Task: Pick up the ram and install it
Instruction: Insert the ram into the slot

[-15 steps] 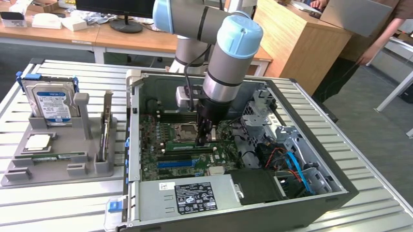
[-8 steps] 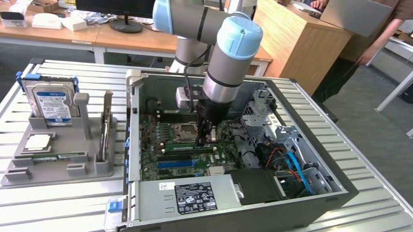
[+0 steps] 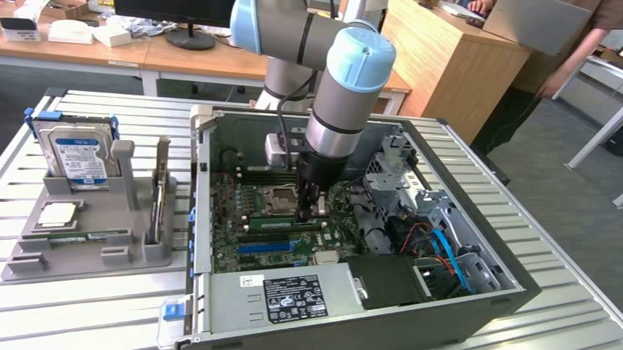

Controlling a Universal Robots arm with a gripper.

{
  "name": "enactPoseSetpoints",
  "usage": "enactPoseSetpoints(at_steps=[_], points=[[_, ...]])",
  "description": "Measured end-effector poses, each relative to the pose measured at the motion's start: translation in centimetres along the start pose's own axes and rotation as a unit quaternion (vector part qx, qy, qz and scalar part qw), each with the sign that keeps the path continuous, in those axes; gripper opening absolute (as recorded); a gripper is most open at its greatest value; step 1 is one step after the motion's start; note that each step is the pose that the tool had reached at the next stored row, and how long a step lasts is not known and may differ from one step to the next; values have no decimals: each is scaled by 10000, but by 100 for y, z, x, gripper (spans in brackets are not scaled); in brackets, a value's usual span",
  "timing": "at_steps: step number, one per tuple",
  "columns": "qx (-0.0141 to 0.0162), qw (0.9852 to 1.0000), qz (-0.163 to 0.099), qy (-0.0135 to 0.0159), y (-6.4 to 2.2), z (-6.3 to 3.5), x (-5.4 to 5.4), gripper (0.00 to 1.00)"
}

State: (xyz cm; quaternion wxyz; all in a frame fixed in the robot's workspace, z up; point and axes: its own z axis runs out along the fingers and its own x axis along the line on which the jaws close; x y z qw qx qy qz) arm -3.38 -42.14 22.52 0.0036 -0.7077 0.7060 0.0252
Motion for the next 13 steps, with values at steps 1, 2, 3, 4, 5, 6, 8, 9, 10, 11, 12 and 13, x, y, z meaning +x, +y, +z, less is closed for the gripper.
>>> enactPoseSetpoints(at_steps=[1,2,3,4,5,6,8,9,10,11,12,13], points=[[0,10000,0,0,0,4,0,11],[0,10000,0,0,0,8,1,11],[0,10000,0,0,0,9,1,11],[0,10000,0,0,0,9,1,11],[0,10000,0,0,0,9,1,11],[0,10000,0,0,-1,9,1,11],[0,10000,-1,0,-1,10,1,11],[0,10000,0,0,0,10,1,12],[1,10000,0,0,0,10,1,18],[1,10000,0,-1,-1,10,1,18],[0,10000,0,0,-1,10,1,18],[0,10000,0,-1,-1,10,1,25]])
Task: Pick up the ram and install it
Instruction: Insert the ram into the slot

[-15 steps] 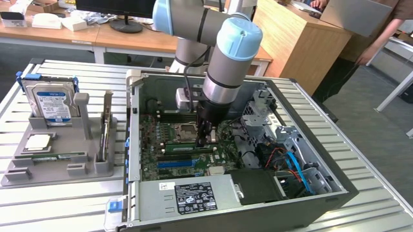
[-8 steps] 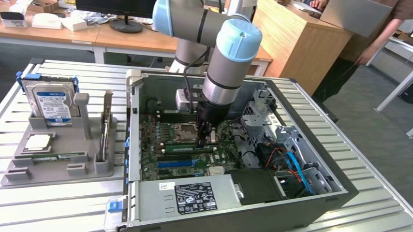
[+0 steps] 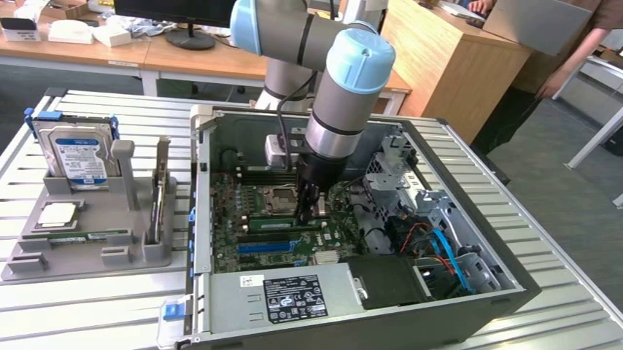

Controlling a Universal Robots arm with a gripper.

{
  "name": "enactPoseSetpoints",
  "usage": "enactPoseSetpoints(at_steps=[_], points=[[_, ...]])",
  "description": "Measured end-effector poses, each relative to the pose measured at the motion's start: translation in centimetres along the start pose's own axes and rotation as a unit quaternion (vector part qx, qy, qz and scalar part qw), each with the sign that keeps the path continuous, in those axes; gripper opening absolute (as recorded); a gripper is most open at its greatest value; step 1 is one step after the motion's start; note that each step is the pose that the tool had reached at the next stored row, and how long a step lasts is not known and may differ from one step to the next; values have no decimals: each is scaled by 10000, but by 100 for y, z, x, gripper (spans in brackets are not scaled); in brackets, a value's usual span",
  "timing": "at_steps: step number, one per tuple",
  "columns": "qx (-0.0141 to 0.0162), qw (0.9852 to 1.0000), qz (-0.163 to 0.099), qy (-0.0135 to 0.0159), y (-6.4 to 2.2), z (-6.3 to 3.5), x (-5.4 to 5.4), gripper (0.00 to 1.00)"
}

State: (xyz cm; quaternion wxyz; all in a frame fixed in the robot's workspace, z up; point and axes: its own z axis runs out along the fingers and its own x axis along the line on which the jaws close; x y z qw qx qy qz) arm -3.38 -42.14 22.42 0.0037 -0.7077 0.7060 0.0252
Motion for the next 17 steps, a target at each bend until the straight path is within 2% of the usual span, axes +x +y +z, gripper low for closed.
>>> enactPoseSetpoints(at_steps=[7,17], points=[[0,10000,0,1,1,-16,0,25],[0,10000,0,0,6,-245,-10,25]])
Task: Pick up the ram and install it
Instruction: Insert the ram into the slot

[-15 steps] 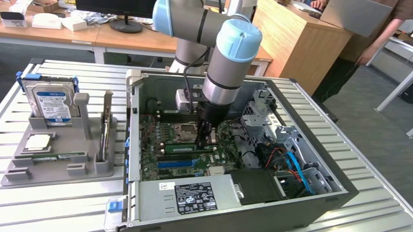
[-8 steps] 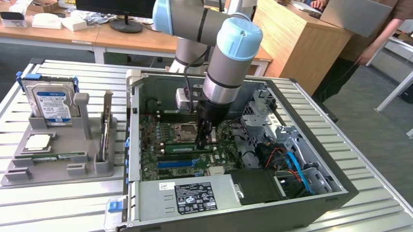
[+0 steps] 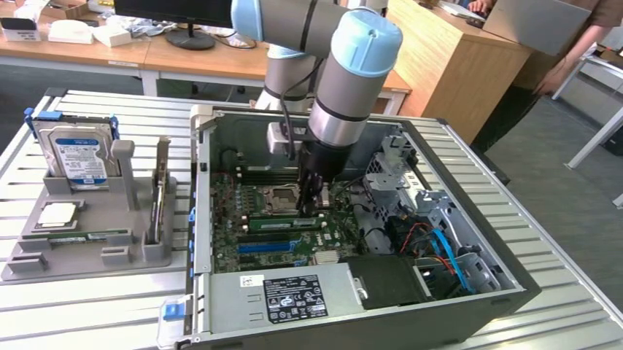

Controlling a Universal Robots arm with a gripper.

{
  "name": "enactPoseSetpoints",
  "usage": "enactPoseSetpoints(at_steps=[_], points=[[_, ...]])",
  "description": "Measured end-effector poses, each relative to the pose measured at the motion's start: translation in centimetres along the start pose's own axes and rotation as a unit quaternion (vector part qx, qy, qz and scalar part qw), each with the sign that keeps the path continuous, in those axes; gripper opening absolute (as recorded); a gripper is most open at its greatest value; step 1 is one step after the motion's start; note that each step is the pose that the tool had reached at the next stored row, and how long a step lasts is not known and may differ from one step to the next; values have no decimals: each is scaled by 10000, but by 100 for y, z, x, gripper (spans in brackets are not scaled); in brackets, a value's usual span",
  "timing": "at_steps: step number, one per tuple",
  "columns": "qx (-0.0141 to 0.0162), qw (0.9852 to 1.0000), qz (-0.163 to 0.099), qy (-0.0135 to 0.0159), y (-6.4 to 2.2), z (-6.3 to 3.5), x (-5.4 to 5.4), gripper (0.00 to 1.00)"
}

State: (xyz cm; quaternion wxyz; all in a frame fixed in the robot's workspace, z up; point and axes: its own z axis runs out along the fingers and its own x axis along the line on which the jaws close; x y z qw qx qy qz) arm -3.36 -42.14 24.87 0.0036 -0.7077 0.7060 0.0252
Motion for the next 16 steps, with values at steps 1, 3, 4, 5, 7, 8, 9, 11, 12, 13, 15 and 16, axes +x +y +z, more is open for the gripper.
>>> enactPoseSetpoints(at_steps=[1,3,4,5,7,8,9,11,12,13,15,16], points=[[0,10000,0,0,1,-31,-1,25],[0,10000,0,0,3,-100,-4,25],[0,10000,0,0,4,-135,-6,25],[0,10000,0,0,5,-168,-7,25],[0,10000,0,0,7,-233,-9,25],[0,10000,0,0,8,-261,-11,25],[0,10000,0,0,9,-288,-12,25],[0,10000,0,0,10,-340,-14,25],[0,10000,0,0,11,-368,-15,25],[0,10000,0,0,12,-397,-16,25],[0,10000,0,0,14,-457,-19,25],[0,10000,0,0,15,-484,-20,25]])
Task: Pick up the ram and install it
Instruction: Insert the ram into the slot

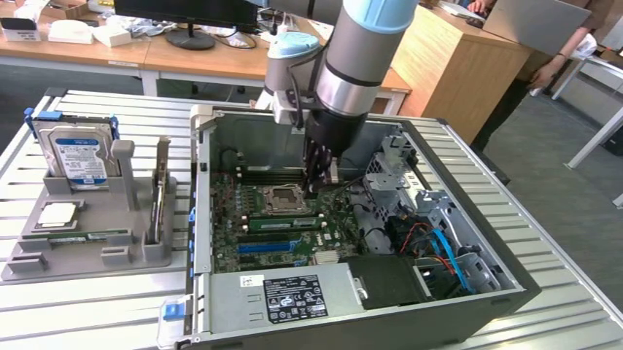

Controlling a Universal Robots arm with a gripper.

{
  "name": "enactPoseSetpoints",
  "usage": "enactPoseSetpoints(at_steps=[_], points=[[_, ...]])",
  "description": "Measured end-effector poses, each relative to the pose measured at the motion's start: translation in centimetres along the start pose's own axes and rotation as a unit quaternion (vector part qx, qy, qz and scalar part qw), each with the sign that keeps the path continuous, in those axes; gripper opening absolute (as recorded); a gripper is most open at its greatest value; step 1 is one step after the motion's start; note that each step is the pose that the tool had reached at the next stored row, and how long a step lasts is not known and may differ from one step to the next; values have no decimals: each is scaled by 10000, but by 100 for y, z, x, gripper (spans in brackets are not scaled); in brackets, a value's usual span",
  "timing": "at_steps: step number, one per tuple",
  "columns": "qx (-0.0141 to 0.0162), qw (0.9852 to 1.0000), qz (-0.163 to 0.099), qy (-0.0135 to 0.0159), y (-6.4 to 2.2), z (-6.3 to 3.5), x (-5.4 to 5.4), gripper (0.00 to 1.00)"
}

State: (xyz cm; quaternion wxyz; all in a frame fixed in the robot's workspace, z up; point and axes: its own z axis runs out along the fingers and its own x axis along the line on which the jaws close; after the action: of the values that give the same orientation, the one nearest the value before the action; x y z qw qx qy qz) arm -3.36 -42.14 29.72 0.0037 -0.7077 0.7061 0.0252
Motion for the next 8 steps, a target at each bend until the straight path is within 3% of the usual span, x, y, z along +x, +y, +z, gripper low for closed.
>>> enactPoseSetpoints(at_steps=[8], points=[[0,10000,0,0,6,-212,-9,25]])
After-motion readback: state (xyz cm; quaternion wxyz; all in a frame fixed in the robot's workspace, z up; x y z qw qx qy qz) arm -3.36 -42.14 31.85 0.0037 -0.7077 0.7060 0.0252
